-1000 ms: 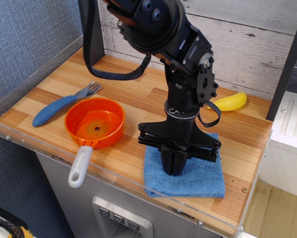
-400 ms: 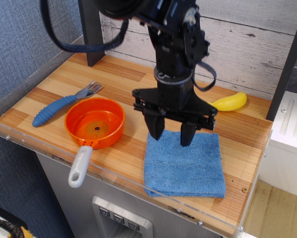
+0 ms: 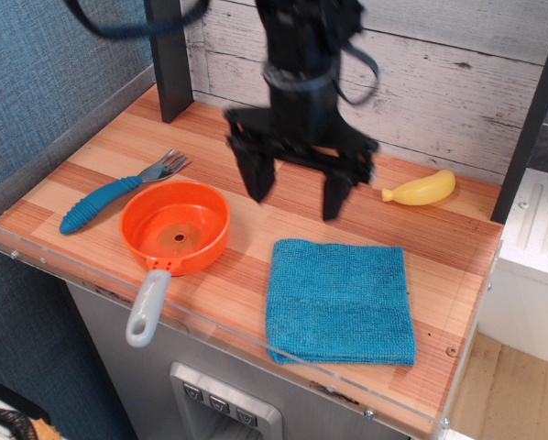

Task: Move the blue rag forward and place it in the empty corner.

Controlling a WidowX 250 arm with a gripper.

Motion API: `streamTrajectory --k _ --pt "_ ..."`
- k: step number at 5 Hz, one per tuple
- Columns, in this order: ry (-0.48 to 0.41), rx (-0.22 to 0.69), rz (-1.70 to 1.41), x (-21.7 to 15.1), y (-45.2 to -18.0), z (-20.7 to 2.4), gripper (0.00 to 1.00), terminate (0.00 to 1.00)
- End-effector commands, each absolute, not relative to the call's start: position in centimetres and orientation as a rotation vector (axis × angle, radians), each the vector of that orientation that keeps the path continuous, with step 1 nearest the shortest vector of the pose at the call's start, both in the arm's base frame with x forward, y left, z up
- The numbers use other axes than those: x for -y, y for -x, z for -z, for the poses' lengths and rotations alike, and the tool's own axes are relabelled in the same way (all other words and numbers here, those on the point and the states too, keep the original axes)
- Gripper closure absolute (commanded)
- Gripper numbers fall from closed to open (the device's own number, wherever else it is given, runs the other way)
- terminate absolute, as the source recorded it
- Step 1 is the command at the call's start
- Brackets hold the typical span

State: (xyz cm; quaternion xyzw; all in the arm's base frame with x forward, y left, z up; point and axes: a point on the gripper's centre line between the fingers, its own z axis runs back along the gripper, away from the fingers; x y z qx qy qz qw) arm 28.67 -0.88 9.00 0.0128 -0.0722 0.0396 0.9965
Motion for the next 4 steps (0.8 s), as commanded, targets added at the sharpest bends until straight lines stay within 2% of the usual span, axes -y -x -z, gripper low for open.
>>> streamTrajectory --k 1,3,4 --pt "-0.127 0.155 -0.024 -6.6 -30.0 -12.7 0.0 0.0" --pt "-0.123 0.129 -0.069 -12.5 -29.4 -13.2 0.0 0.0" --pt "-0.091 0.173 -0.095 -15.1 -28.9 -13.4 0.0 0.0"
